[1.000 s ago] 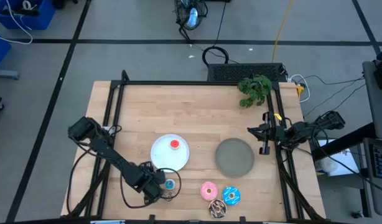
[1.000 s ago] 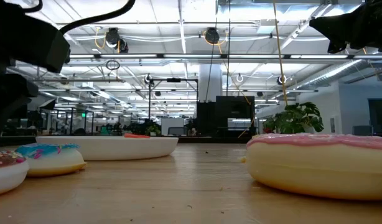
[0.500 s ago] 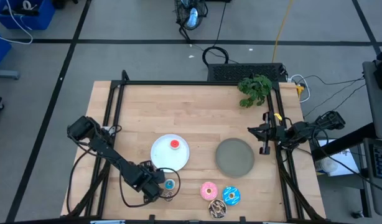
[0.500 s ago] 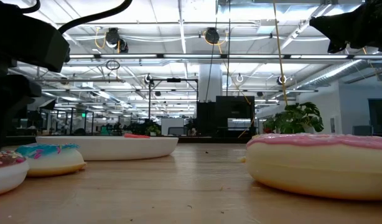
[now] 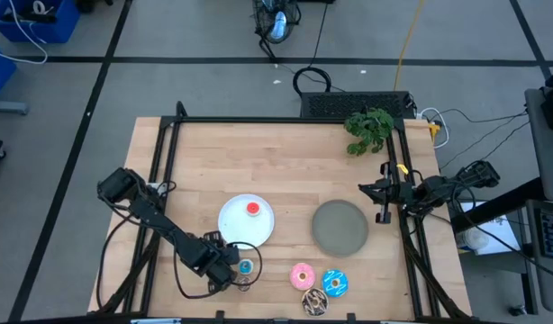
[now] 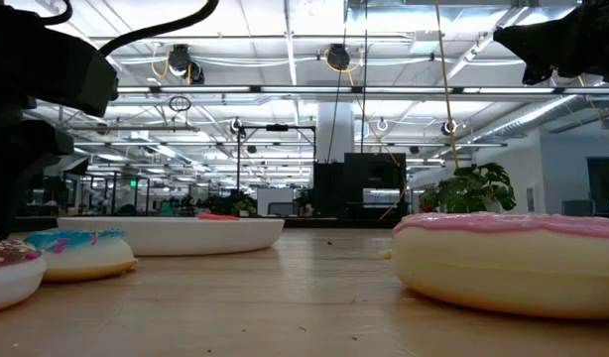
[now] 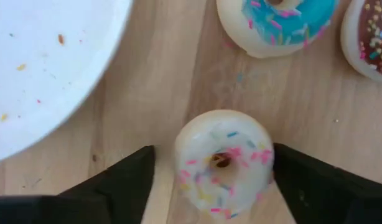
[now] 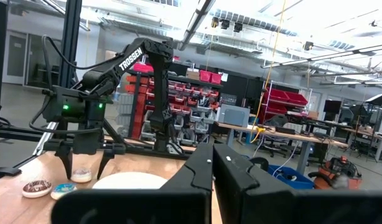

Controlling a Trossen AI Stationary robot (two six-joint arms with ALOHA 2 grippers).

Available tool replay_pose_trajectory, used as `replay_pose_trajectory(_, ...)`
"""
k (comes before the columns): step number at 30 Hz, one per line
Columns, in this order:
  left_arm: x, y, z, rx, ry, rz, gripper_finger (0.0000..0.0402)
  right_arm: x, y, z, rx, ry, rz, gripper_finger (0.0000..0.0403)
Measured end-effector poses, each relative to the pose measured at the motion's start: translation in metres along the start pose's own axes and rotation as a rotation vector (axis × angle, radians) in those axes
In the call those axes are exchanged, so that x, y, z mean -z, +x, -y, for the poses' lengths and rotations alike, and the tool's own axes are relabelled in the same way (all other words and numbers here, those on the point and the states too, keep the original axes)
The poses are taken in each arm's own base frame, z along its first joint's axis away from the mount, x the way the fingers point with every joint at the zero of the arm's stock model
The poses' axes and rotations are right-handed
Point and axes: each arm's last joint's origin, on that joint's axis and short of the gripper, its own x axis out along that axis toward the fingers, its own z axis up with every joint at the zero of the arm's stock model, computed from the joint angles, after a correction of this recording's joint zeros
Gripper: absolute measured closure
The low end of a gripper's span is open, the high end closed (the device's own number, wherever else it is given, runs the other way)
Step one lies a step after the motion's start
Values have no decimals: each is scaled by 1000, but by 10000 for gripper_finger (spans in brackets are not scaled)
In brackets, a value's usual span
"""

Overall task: Pick & Place donuts
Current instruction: Put the small white doughnut on the white plate

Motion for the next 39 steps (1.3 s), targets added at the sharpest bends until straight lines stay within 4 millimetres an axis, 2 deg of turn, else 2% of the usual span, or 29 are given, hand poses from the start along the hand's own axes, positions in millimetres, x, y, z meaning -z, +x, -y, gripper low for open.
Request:
replay_pose_trajectory(7,0,-2,1,8,38,11,183,0,0,0,0,-1,0,403)
replay_pose_trajectory(18,-2,-25,-2,89,18,36,276,0,0,0,0,-1,0,403)
replay_pose_trajectory(27,-19,-75,-25,160,29,186,295,0,0,0,0,-1,0,403)
replay_pose_trajectory(31,-30,-102,-45,93,39,266,294,0,0,0,0,-1,-1,403)
replay_pose_trajectory(34,-35,-113,-60,19,29,263,294,0,0,0,0,-2,-1,403)
replay_pose_trajectory(39,-41,-120,-72,-27,33,228,293,0,0,0,0,-2,-1,403)
